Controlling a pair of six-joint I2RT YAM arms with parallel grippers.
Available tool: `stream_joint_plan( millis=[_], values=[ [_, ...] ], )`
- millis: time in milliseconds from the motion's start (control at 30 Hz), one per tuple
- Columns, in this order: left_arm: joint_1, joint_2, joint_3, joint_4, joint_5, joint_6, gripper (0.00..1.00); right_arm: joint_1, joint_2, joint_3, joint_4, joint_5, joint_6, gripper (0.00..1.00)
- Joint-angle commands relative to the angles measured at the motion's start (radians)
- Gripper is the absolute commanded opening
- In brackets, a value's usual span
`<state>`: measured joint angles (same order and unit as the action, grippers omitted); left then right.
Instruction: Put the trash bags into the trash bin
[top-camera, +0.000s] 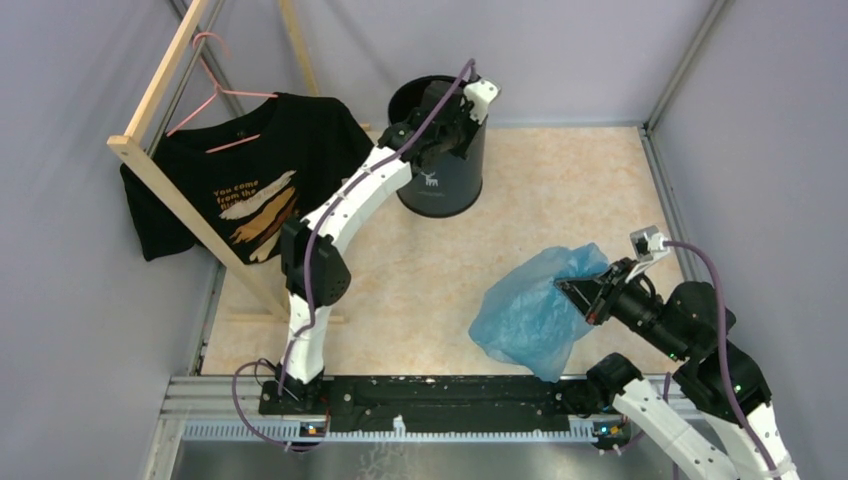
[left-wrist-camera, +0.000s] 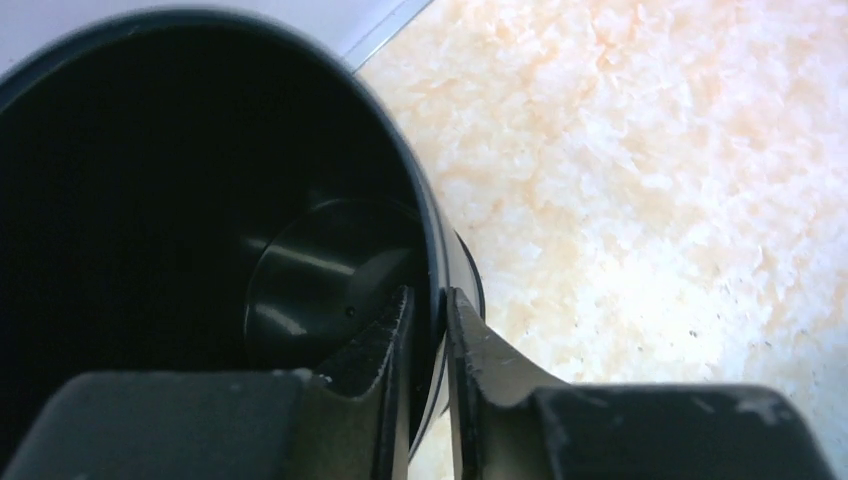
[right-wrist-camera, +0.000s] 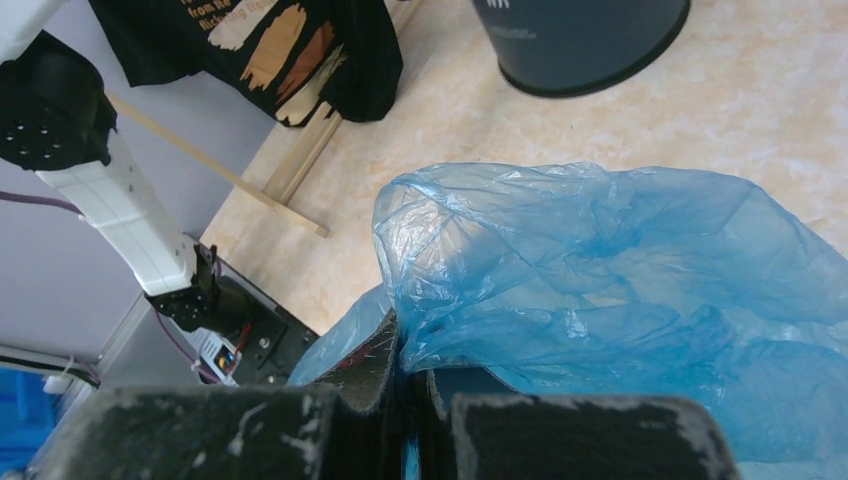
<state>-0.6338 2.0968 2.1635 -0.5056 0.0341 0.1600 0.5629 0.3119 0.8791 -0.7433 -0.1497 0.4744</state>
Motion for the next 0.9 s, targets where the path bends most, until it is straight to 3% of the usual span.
stream_joint_plan(
  millis=[0,300,633,767,867],
  values=[
    [-0.059,-0.099,-0.010,-0.070,-0.025,0.038,0.19,0.008,-0.046,-0.012,0.052,0.036,0.010,0.00],
    [-0.235,-0.163,-0.027,-0.280,-0.207,-0.008,0.02,0.007,-0.056,-0.011,0.046,0.026,0.050,0.00],
    [-0.453,-0.347,-0.228,-0.400,-0.310,-0.305,0.00,0.007,-0.004,0.108,0.045,0.002,0.140,0.00],
    [-0.505,-0.417,-0.299,-0.397,-0.309,-0.389,0.00,0.008,0.022,0.174,0.004,-0.037,0.171,0.00],
    [-0.518,-0.481,-0.406,-0.338,-0.233,-0.441,0.01,0.007,0.071,0.253,-0.044,-0.082,0.185,0.00]
  ],
)
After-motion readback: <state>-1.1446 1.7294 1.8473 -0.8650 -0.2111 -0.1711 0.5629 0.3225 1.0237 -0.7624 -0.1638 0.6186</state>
